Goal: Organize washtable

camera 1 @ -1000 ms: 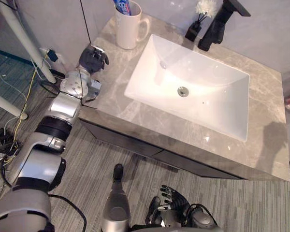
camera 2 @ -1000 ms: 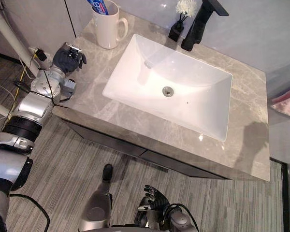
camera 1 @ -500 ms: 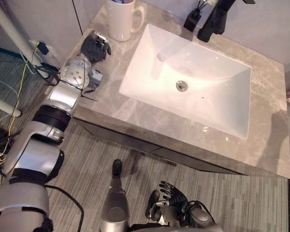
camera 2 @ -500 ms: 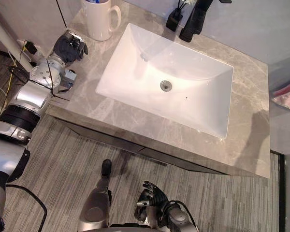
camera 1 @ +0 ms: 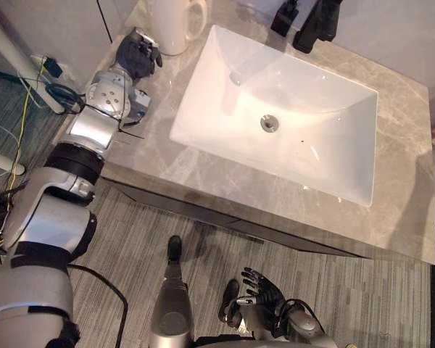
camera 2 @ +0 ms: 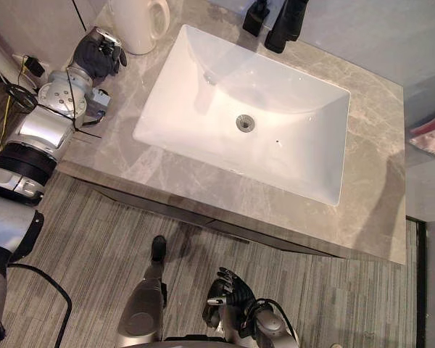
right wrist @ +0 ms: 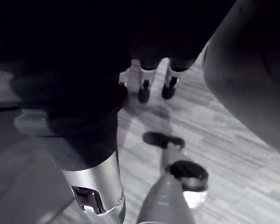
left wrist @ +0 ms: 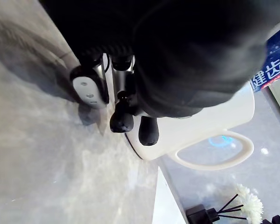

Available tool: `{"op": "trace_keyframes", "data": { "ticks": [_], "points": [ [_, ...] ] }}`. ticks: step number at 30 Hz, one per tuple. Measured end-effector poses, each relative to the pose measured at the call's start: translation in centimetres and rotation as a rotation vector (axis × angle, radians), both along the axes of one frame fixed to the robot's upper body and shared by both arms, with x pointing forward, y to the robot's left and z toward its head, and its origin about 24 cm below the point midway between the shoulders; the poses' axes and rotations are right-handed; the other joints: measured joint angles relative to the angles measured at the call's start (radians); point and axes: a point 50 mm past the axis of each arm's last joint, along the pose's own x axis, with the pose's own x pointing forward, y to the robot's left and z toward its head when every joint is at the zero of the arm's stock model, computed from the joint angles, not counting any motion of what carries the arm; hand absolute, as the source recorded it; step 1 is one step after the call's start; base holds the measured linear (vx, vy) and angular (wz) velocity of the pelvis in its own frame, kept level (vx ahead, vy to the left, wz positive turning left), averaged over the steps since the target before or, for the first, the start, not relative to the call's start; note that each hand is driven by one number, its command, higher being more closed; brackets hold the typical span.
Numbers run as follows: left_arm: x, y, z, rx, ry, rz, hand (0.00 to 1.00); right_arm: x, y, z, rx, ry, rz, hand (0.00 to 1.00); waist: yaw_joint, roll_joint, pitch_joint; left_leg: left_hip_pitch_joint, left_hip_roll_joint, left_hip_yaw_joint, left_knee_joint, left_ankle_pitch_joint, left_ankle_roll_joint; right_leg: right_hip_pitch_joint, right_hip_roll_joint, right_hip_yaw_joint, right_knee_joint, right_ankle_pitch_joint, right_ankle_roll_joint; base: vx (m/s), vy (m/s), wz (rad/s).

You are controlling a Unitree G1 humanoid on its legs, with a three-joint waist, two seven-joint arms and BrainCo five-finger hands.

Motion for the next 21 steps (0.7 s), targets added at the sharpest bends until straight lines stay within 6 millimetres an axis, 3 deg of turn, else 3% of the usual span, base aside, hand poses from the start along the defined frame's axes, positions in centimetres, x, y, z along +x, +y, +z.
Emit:
{"op": "trace_keyframes", "data": {
  "ticks": [10, 21],
  "points": [
    [0.1, 0.1, 1.3, 0.001, -0.034, 0.017, 1.00, 0.2, -0.2, 0.2, 0.002, -0.021, -0.012, 0.00, -0.024, 0.000, 0.004, -0.020, 0.000, -0.005, 0.000, -0.002, -0.003, -0.018, 0.002, -0.001, 0.000, 0.000, 0.000, 0.00, -0.003, 0.00],
    [-0.2, 0.8, 2.3, 0.034, -0.056, 0.037, 1.00, 0.3, -0.9, 0.0, -0.009, -0.012, -0.052, 0.00, -0.030, -0.003, 0.006, -0.033, 0.001, 0.003, 0.000, -0.003, -0.004, -0.034, 0.002, 0.012, -0.004, 0.001, -0.001, 0.00, -0.005, -0.02]
  ]
}}
